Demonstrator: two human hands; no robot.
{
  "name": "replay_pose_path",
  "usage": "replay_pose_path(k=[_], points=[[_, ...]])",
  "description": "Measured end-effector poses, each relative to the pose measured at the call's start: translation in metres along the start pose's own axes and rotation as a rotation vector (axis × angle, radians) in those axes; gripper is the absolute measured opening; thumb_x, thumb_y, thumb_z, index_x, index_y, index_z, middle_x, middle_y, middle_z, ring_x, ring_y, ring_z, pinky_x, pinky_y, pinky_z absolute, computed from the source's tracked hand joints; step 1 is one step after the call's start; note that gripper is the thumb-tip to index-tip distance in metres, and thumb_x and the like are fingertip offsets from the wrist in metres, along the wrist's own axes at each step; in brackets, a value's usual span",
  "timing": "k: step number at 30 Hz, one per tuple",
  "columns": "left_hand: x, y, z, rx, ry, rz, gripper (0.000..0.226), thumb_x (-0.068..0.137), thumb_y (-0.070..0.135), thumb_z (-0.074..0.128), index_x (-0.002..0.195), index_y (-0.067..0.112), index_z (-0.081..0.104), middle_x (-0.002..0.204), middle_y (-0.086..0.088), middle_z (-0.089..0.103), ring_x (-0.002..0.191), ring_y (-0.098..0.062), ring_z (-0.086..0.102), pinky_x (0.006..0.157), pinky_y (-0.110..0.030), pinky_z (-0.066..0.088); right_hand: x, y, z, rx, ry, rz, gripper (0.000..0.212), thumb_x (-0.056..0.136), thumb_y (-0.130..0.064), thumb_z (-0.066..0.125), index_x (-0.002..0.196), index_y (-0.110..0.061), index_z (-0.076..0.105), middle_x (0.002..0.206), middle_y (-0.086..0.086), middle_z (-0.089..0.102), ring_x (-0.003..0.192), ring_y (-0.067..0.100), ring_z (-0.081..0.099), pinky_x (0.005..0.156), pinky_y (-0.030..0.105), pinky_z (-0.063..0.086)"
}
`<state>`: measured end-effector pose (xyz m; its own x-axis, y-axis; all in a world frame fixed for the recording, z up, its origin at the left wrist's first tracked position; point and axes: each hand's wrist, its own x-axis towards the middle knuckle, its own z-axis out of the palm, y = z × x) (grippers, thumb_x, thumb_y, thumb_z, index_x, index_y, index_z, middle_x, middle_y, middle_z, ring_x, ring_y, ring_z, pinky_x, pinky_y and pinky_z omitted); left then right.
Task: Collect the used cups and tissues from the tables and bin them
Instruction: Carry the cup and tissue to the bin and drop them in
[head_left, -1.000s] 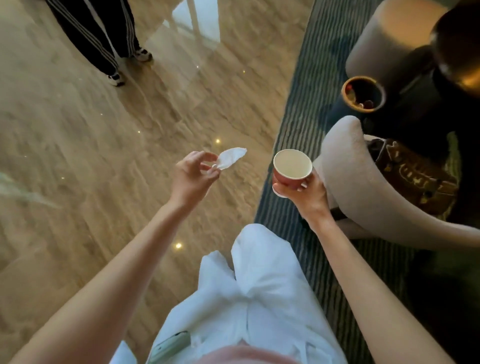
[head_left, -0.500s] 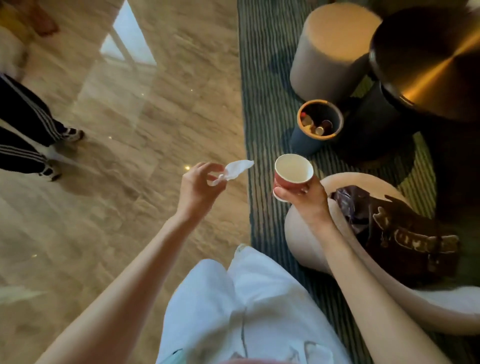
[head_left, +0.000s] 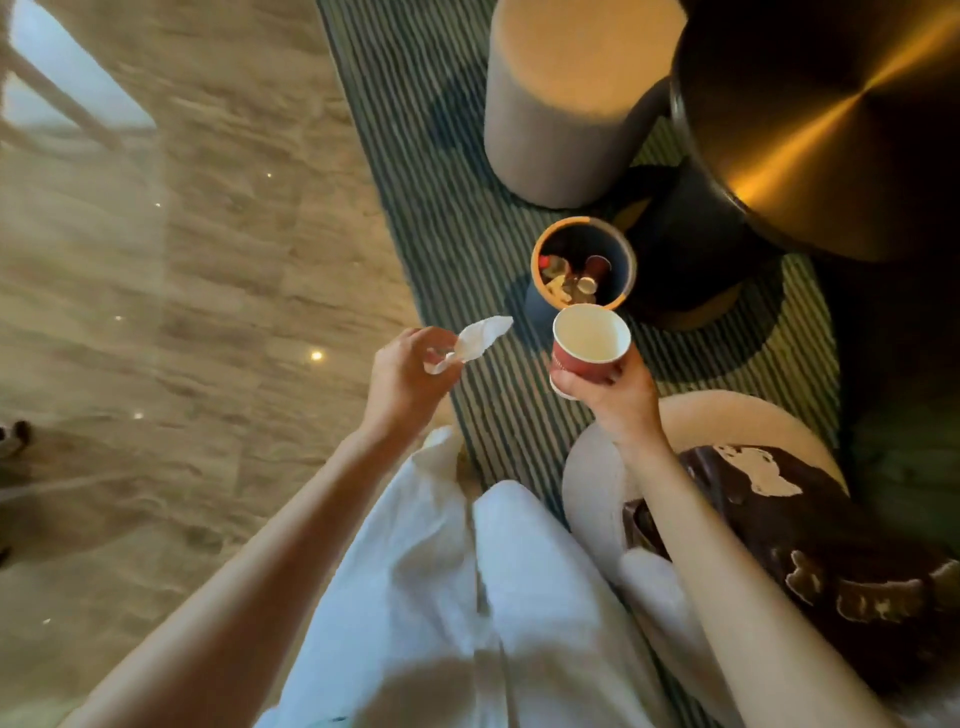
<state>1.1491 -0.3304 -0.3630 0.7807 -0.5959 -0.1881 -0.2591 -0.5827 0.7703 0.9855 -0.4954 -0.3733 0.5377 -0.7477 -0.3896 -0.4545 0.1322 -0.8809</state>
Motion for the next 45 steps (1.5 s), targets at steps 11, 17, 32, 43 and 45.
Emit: replay_pose_path(k=[11, 17, 32, 43, 45], points=[[0.254, -0.005, 0.175, 0.158, -0.330, 0.031, 0.025, 0.081, 0.012, 0.068, 0.106, 0.015, 0.068, 0.106, -0.005, 0.064, 0.093, -0.019, 0.060, 0.077, -0.028, 0.045, 0.195, 0.055, -0.013, 0.080, 0.258, 0.188, 0.061, 0.063, -0.016, 0.087, 0.115, -0.031, 0.059, 0.105, -0.015, 0.068, 0.099, -0.001, 0.064, 0.082, 0.015, 0.051], [0.354, -0.038, 0.302, 0.190, -0.359, -0.047, 0.027, 0.080, 0.016, 0.070, 0.106, 0.022, 0.067, 0.114, -0.001, 0.064, 0.101, -0.019, 0.060, 0.087, -0.037, 0.052, 0.299, 0.128, -0.024, 0.092, 0.288, 0.273, 0.062, 0.061, -0.017, 0.088, 0.112, -0.037, 0.058, 0.103, -0.018, 0.068, 0.095, -0.005, 0.064, 0.075, 0.010, 0.050], [0.428, -0.088, 0.357, 0.585, -0.466, 0.339, 0.040, 0.091, 0.029, 0.054, 0.129, 0.016, 0.048, 0.130, -0.006, 0.050, 0.119, -0.025, 0.046, 0.098, -0.042, 0.043, 0.450, 0.203, -0.002, -0.125, 0.177, 0.457, 0.086, 0.058, -0.035, 0.088, 0.132, -0.024, 0.046, 0.129, -0.002, 0.056, 0.119, 0.018, 0.053, 0.100, 0.038, 0.046], [0.438, -0.018, 0.271, 0.732, -0.416, 0.366, 0.047, 0.093, 0.038, 0.048, 0.133, 0.012, 0.047, 0.136, -0.008, 0.048, 0.130, -0.028, 0.039, 0.106, -0.044, 0.032, 0.435, 0.089, 0.009, -0.560, 0.078, 0.023, 0.057, 0.090, -0.039, 0.058, 0.140, -0.015, 0.043, 0.141, 0.003, 0.047, 0.133, 0.018, 0.040, 0.110, 0.036, 0.035], [0.420, 0.006, 0.245, 0.722, -0.381, 0.418, 0.046, 0.094, 0.037, 0.046, 0.132, 0.011, 0.047, 0.135, -0.009, 0.049, 0.129, -0.028, 0.040, 0.105, -0.044, 0.034, 0.406, 0.061, 0.000, -0.656, 0.134, -0.064, 0.050, 0.094, -0.034, 0.054, 0.138, -0.013, 0.047, 0.141, 0.003, 0.048, 0.133, 0.017, 0.038, 0.111, 0.033, 0.031]])
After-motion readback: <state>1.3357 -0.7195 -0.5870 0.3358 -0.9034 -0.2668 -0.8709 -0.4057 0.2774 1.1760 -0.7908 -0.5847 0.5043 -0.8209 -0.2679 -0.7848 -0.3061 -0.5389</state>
